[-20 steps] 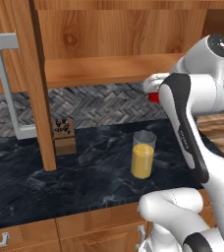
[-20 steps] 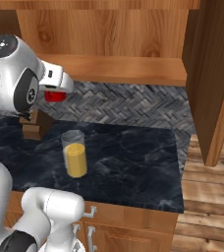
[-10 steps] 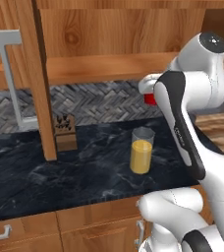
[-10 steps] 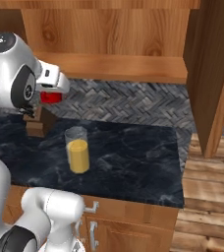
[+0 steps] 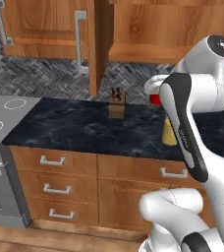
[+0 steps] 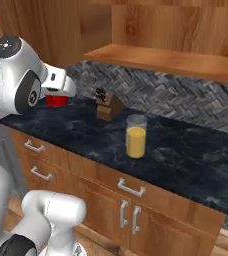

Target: There is a tray on the dining counter. Grab the cup, mug, and pitcher and place them on the tray. The pitcher may be placed next to the tray if it cannot fit the tray.

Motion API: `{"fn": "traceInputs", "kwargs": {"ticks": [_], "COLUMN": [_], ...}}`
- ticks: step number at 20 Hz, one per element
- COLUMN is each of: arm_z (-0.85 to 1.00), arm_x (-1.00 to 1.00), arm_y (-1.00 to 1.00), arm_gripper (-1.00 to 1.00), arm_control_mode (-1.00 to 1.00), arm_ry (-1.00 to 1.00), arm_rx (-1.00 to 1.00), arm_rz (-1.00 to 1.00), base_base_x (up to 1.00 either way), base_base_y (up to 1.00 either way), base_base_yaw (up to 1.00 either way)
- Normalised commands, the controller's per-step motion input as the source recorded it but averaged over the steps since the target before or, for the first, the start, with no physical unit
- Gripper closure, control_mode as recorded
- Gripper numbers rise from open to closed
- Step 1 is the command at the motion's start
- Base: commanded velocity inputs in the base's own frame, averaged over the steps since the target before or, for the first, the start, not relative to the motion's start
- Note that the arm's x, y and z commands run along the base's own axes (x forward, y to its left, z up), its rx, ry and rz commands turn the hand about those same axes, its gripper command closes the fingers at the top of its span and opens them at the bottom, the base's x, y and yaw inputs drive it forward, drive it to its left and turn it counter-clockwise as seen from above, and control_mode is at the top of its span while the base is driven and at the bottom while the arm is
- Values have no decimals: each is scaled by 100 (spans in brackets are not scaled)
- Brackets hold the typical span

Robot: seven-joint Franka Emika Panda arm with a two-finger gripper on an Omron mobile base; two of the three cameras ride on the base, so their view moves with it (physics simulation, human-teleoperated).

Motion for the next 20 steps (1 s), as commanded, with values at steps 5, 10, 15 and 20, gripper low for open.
{"fn": "traceInputs", "kwargs": {"ticks": [5, 10, 15, 20], "arm_z": [0, 0, 0, 0], "arm_x": [0, 0, 0, 0], "arm_y": [0, 0, 0, 0], "arm_gripper": [100, 100, 100, 100], "arm_control_mode": [100, 100, 100, 100], "arm_ry": [0, 0, 0, 0], "arm_rx": [0, 0, 0, 0], "arm_rz": [0, 0, 0, 0], "base_base_x": [-8, 0, 0, 0], "base_base_y": [0, 0, 0, 0], "base_base_yaw": [74, 74, 73, 71]}}
